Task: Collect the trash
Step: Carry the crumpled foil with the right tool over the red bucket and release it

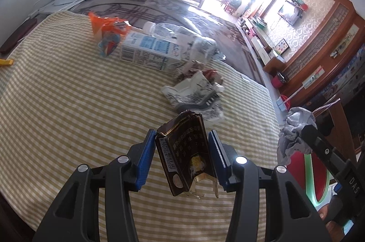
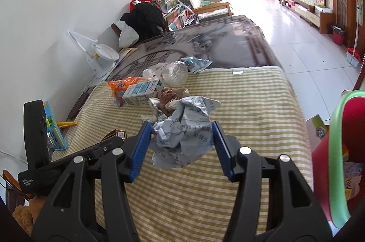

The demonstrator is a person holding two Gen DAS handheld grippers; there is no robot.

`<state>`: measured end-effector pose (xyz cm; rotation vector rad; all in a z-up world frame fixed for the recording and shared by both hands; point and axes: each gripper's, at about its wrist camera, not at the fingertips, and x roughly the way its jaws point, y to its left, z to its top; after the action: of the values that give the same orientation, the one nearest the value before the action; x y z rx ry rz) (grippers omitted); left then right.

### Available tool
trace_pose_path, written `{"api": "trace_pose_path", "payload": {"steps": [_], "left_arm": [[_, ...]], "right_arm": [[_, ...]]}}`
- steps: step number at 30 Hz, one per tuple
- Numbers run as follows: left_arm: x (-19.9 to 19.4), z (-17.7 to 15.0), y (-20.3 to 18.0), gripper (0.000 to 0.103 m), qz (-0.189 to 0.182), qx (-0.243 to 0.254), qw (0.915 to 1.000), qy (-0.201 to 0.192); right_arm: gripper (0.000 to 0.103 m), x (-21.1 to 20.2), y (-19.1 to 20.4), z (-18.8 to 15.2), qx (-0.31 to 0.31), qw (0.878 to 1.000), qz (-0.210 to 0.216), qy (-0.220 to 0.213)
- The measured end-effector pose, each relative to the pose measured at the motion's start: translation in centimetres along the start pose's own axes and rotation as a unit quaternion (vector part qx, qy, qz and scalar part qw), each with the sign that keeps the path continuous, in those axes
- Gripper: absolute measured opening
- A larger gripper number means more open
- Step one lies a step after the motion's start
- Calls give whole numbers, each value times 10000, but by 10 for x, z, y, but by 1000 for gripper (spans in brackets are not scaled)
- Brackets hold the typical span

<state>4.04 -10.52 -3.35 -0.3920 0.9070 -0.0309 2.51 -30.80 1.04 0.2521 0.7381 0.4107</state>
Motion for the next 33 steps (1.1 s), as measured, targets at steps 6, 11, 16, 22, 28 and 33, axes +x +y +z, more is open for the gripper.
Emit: {"api": "trace_pose_path", "payload": {"steps": [6,11,16,22,28,33], "left_arm": [[-1,-9,-19,45,-31,209,9998,64],[-1,-14,-31,45,-44,327,9994,115],[0,-19,-40,45,-56,431,9989,148],[0,-23,-51,45,-87,548,9983,183],[-3,-26,-62,45,-157,666,9975,194],[-3,-29,-78,45,-265,832,9959,215]], "right_arm": [[53,-18,-15,3,98,9996,-109,-239],[53,-29,-25,5,213,9990,-152,-368],[53,-37,-32,5,289,9983,-179,-470],[53,-47,-38,6,348,9971,-270,-622],[53,-57,-47,7,451,9954,-367,-756],[53,-68,-57,7,502,9934,-527,-885]]}}
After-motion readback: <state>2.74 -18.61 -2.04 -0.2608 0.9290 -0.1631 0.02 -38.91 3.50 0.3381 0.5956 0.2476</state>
